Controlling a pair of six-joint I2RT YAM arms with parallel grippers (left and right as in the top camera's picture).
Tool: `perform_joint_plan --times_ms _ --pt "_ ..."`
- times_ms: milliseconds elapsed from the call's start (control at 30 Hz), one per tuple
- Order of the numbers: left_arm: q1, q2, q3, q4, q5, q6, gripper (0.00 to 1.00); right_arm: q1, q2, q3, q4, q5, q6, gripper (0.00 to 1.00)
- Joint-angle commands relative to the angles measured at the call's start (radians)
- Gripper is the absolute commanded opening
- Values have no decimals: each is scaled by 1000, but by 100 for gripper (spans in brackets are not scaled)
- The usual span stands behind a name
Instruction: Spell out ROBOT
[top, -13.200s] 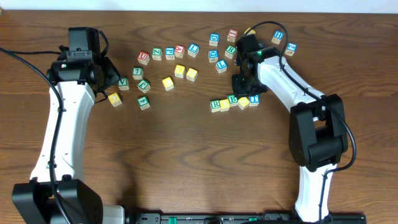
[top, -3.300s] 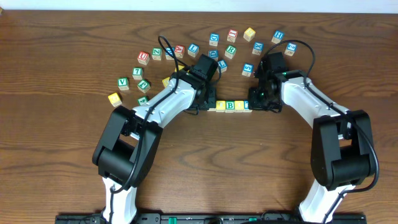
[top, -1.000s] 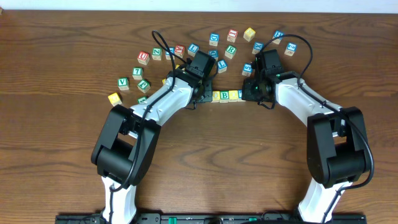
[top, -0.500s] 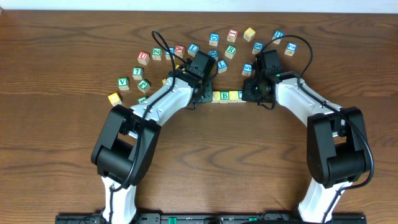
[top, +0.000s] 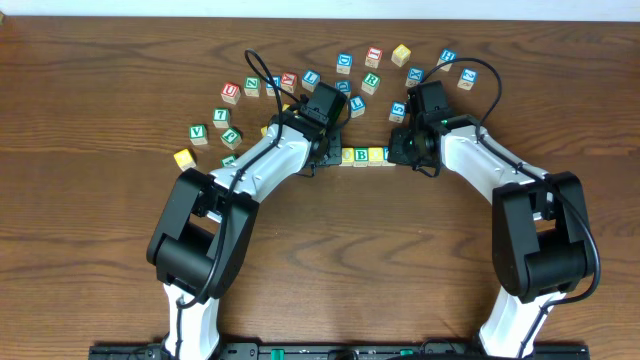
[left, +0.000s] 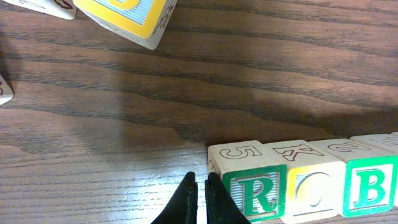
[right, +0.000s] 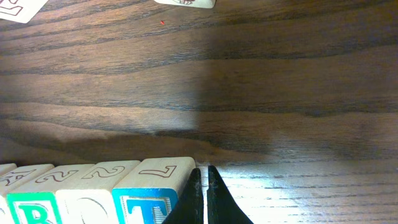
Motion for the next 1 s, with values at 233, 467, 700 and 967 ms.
perform_joint_plan --times_ms 233,467,700,967 --pt "-21 16 -3 0 9 -18 8 16 10 2 -18 2 37 1" --pt "-21 16 -3 -2 -3 -21 8 15 10 4 -24 5 37 1" --pt "-21 16 -3 -11 -26 -27 8 15 10 28 -57 32 37 1" --pt "-21 16 -3 -22 -63 -54 8 14 10 30 -59 40 36 1"
